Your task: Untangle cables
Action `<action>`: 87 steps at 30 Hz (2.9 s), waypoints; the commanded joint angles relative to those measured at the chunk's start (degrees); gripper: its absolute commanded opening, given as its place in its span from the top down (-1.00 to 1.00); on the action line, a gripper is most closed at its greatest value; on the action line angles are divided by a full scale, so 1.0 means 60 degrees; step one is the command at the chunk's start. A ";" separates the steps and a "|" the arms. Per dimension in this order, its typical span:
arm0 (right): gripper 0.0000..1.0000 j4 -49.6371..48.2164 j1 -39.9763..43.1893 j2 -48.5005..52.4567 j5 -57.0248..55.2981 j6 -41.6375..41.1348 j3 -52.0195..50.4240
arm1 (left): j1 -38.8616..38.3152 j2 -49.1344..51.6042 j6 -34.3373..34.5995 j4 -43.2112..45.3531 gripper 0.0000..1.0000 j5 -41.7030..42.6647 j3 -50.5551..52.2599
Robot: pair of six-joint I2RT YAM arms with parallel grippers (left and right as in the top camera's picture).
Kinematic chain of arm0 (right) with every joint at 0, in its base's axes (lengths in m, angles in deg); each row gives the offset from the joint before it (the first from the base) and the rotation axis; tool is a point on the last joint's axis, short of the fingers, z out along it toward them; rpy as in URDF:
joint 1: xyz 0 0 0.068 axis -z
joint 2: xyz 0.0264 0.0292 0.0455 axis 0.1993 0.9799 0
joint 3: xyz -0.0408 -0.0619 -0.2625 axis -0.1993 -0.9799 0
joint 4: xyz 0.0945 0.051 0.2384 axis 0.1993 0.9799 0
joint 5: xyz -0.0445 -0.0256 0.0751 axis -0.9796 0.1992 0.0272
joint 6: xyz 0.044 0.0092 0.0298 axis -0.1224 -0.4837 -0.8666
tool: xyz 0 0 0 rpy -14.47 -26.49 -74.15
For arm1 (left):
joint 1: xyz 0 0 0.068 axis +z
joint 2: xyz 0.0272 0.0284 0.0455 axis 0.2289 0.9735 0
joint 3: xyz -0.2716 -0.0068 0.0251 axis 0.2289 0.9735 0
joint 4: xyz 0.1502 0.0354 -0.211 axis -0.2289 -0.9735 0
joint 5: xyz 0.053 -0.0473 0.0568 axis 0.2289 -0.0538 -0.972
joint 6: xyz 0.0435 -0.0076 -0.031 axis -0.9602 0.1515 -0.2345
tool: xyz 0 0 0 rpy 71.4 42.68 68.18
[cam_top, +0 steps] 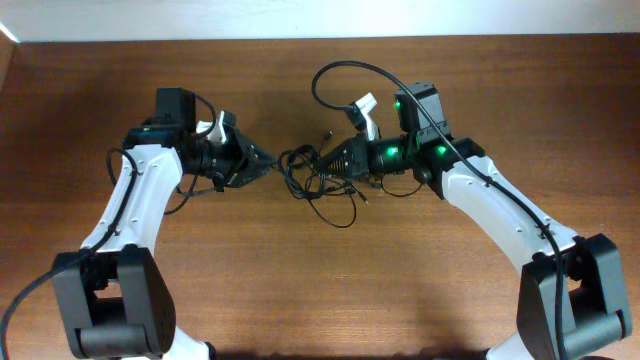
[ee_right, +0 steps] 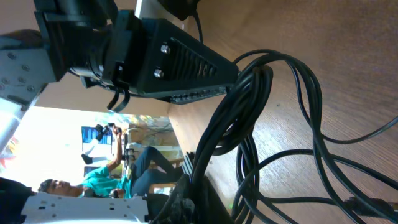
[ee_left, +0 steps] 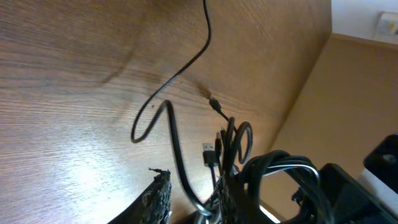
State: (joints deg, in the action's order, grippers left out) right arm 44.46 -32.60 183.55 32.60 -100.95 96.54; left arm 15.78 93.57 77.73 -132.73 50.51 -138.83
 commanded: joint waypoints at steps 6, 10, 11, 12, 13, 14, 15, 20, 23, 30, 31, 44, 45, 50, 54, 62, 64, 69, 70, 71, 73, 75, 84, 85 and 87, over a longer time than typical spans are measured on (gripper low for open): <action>0.92 -0.0350 -0.0062 -0.0284 0.0539 -0.0415 0.0080 | -0.0022 0.0066 0.0102 0.0102 0.38 -0.0233 -0.0040; 0.92 -0.0346 -0.0062 -0.0288 0.0594 -0.0415 0.0080 | -0.0025 0.0066 0.0313 0.0157 0.52 -0.0226 -0.0040; 0.92 -0.0346 -0.0062 -0.0288 0.0590 -0.0415 0.0080 | -0.0025 0.0066 0.0313 0.0164 0.54 -0.0222 -0.0040; 0.92 -0.0346 -0.0062 -0.0288 0.0586 -0.0412 0.0080 | -0.0025 0.0066 0.0313 0.0164 0.57 -0.0215 -0.0040; 0.92 -0.0346 -0.0062 -0.0284 0.0586 -0.0412 0.0080 | -0.0025 0.0066 0.0313 0.0164 0.60 -0.0193 -0.0040; 0.92 -0.0346 -0.0062 -0.0284 0.0586 -0.0412 0.0080 | -0.0025 0.0066 0.0313 0.0164 0.63 -0.0193 -0.0040; 0.92 -0.0346 -0.0062 -0.0284 0.0583 -0.0408 0.0080 | -0.0022 0.0066 0.0313 0.0164 0.64 -0.0193 -0.0040; 0.92 0.0058 -0.0022 -0.0288 -0.0204 -0.0222 0.0080 | -0.0018 0.0066 -0.0204 0.0240 1.00 -0.0208 -0.0044; 0.92 0.0761 0.0102 -0.0284 -0.1188 -0.0047 0.0080 | 0.0051 0.0026 -0.0973 0.0233 1.00 -0.0229 -0.0044; 0.92 0.2401 0.0918 -0.0284 -0.2568 0.0280 0.0080 | 0.0798 -0.0900 -0.1519 0.0240 1.00 -0.0244 -0.0047; 0.92 0.2539 0.1002 -0.0284 -0.2754 0.0277 0.0080 | 0.0812 -0.1082 -0.1592 0.0244 1.00 -0.0266 -0.0047; 0.82 0.4543 0.1209 -0.0284 -0.6462 0.0233 0.0080 | 0.0809 -0.4193 -0.1406 0.1177 1.00 -0.0732 -0.0055; 0.81 0.4641 0.1209 -0.0284 -0.6579 0.0233 0.0080 | 0.0809 -0.4422 -0.1311 0.1257 1.00 -0.0732 -0.0055; 0.48 0.4754 0.1209 -0.0284 -0.6604 0.0233 0.0080 | 0.0809 -0.5308 -0.0976 0.1807 1.00 -0.0736 -0.0055; -0.22 0.4761 0.1209 -0.0284 -0.5836 0.0244 0.0080 | 0.0812 -0.5639 -0.0805 0.2135 1.00 -0.0790 -0.0055; -0.35 0.2331 0.1173 -0.0284 0.1005 0.2204 0.0080 | 0.0790 -0.5326 0.0335 0.2197 1.00 -0.1206 -0.0055; -0.43 0.1745 0.1053 -0.0284 0.1504 0.2175 0.0080 | 0.0790 -0.5257 0.0554 0.2426 1.00 -0.1202 -0.0055; -0.46 0.0743 0.0302 -0.0284 0.1625 0.2171 0.0080 | 0.0790 -0.5246 0.1239 0.2867 1.00 -0.1206 -0.0055; -0.46 0.0444 0.0131 -0.0284 0.1621 0.2171 0.0080 | 0.0780 -0.5246 0.1366 0.2911 1.00 -0.1224 -0.0055; -0.46 0.0025 -0.0073 -0.0284 0.1606 0.2175 0.0080 | 0.0780 -0.5246 0.1468 0.2914 1.00 -0.1242 -0.0055; -0.46 -0.0630 -0.0335 -0.0284 0.1446 0.2164 0.0080 | 0.0783 -0.5246 0.1574 0.2911 1.00 -0.1239 -0.0055; -0.45 -0.1319 -0.0590 -0.0284 0.0718 0.1439 0.0080 | 0.0736 -0.5246 0.1749 0.2907 1.00 -0.1169 -0.0055; -0.45 -0.1523 -0.1508 -0.0284 -0.0408 0.1166 0.0080 | -0.0015 -0.5246 0.2109 0.3366 1.00 -0.1213 -0.0055; -0.45 -0.1530 -0.1599 -0.0284 -0.0554 0.1166 0.0080 | -0.0095 -0.5246 0.2222 0.3442 1.00 -0.1242 -0.0055; -0.45 -0.1523 -0.1730 -0.0284 -0.1024 0.1173 0.0080 | -0.0200 -0.5246 0.2532 0.3537 1.00 -0.1235 -0.0055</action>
State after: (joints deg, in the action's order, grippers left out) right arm 35.52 -41.58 182.17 30.66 -93.74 96.74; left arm 15.76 62.18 89.97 -112.62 43.21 -138.62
